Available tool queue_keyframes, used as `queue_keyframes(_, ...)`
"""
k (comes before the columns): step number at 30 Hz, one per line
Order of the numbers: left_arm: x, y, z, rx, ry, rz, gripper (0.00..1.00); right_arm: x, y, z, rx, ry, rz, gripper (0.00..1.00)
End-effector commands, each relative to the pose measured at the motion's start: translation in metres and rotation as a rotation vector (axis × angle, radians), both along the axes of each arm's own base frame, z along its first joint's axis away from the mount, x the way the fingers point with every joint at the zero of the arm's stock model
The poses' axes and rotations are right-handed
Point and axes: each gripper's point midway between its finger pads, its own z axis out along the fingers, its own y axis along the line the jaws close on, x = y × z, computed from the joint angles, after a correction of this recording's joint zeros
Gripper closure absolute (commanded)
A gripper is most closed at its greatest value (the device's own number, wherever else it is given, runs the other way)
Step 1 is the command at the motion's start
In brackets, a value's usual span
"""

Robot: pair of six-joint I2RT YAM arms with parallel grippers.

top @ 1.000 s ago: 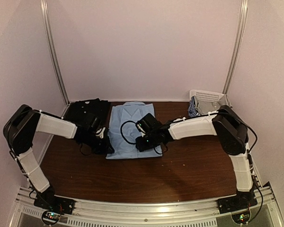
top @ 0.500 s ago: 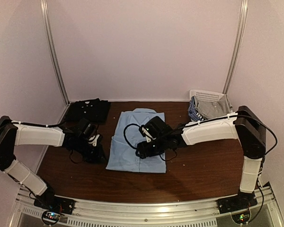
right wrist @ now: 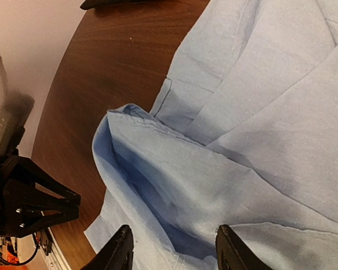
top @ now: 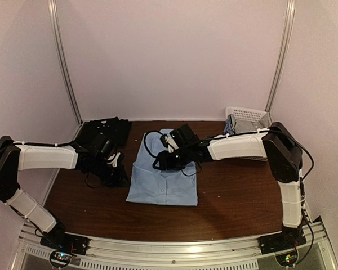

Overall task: Fold and stack the long sleeve shirts
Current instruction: Adjust the 2/3-rectangle-folded shirt at the center of the board.

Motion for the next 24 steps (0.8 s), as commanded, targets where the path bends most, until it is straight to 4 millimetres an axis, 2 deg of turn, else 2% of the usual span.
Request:
queue_keyframes(1,0.007,-0.003,0.005,-0.005,-0.02,-0.009,0.81,-0.011,0.012,-0.008,0.046,0.066,0.043,0.48)
queue_keyframes(10,0.008,-0.005,0.005,-0.011,-0.019,-0.015,0.81,-0.009,0.003,-0.035,0.018,0.12,0.01,0.46)
queue_keyframes(16,0.007,-0.005,0.005,-0.015,-0.02,-0.019,0.81,0.0,-0.015,-0.046,-0.064,0.086,-0.064,0.45)
queue_keyframes(20,0.007,-0.006,0.005,-0.017,-0.018,-0.021,0.81,-0.007,-0.005,-0.052,-0.023,0.123,-0.02,0.43)
queue_keyframes(24,0.009,-0.008,0.006,-0.02,-0.02,-0.022,0.81,-0.013,0.013,-0.045,0.02,0.128,0.03,0.4)
